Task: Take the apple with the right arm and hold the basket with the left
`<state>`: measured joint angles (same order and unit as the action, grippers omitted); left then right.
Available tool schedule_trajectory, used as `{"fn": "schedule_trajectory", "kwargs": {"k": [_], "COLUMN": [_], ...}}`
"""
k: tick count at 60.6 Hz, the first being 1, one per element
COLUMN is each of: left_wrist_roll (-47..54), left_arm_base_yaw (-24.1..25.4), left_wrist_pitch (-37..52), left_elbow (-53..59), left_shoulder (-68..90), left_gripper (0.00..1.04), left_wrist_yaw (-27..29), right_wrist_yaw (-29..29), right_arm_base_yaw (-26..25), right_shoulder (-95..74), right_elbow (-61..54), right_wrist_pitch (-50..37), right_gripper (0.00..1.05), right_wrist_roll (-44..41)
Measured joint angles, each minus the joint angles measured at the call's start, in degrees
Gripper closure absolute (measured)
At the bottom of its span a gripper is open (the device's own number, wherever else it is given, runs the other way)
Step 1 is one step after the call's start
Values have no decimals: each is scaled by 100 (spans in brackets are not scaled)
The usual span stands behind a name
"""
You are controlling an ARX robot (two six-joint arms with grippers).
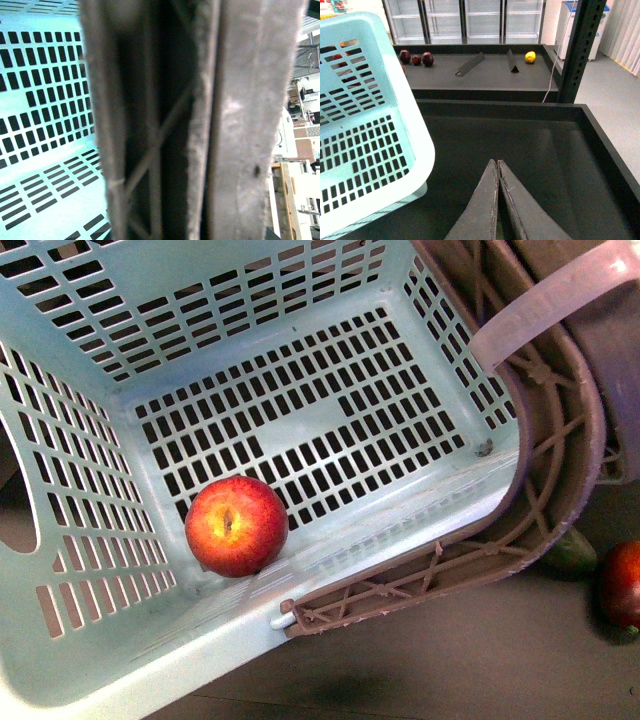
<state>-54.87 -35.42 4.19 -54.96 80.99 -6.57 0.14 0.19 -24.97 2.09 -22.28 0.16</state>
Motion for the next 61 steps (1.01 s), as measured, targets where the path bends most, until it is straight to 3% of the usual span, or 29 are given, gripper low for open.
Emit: {"fn": "schedule_trajectory", "kwargs": {"k": [49, 56, 61], "left_wrist_roll": [2, 4, 0], "left_arm_base_yaw": [0, 0, 0], "left_wrist_pitch": [0, 0, 0], "left_elbow": [0, 0, 0], "left_shoulder": [0, 0, 0], "left_gripper": [90, 90, 90], "left_wrist_yaw": [28, 20, 28], "right_wrist_yaw": [-2, -4, -2], "right_arm_base_yaw": [0, 0, 0], "right_shoulder": [1488, 2249, 2439], "right_elbow": [-107, -107, -107], "right_wrist_pitch": [1215, 2140, 2199], "right_gripper": [103, 103, 103], "right_wrist_roll": [0, 2, 0]}}
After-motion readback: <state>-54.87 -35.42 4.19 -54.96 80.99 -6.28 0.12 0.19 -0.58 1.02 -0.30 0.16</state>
